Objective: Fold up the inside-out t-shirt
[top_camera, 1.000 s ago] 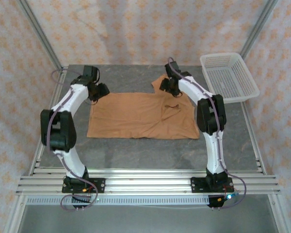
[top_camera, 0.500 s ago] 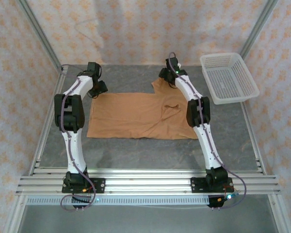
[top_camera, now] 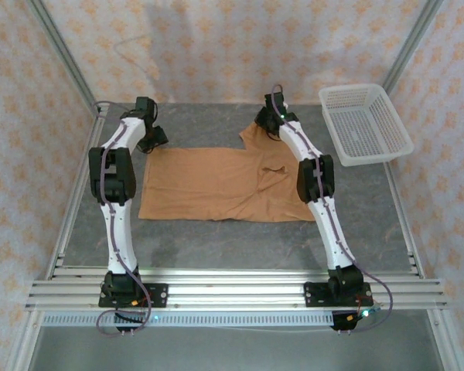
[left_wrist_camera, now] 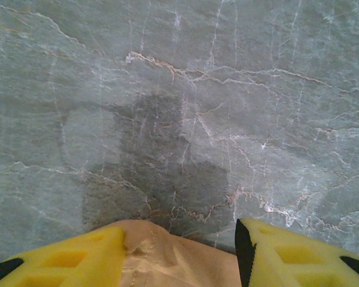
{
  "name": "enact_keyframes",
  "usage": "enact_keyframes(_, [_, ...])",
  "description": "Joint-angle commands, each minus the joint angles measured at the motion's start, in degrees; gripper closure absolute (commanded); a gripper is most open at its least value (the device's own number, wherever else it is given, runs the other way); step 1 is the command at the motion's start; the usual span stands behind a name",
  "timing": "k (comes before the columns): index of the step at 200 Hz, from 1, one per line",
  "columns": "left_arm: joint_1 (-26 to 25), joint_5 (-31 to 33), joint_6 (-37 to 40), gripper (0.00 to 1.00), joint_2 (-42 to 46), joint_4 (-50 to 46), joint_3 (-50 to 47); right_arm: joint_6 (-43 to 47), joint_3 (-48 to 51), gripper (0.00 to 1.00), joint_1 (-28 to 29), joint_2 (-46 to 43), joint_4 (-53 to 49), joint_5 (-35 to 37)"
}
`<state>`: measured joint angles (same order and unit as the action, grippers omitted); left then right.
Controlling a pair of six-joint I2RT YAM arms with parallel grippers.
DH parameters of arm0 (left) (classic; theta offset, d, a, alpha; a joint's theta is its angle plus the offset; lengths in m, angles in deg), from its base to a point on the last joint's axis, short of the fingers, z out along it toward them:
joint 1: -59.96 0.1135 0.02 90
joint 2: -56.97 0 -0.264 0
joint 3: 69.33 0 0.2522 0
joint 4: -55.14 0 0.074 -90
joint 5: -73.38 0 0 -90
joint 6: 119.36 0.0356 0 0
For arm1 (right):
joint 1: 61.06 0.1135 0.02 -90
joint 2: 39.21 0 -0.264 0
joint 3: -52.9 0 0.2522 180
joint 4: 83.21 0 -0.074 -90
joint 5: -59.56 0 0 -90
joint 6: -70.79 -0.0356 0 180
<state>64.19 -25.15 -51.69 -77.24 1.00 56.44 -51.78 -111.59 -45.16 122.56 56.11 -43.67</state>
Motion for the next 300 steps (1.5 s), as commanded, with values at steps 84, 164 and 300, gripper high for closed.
enact_keyframes(84, [0.16, -1.59, 0.27, 1.00, 0.42, -3.99, 2.88, 3.52, -1.40, 1.00, -1.84, -5.66, -1.19, -2.43])
enact_keyframes(164, [-0.18, -2.80, 0.62, 1.00, 9.05, -4.36, -0.12, 7.60, 2.55, 1.00, -1.95, -16.75, -3.57, -5.80])
enact_keyframes(300, [-0.47, -4.72, 0.25, 1.00, 22.75, 0.26, -18.21, 13.23, 41.65, 1.00, -1.97, -43.82, -0.11, -10.19])
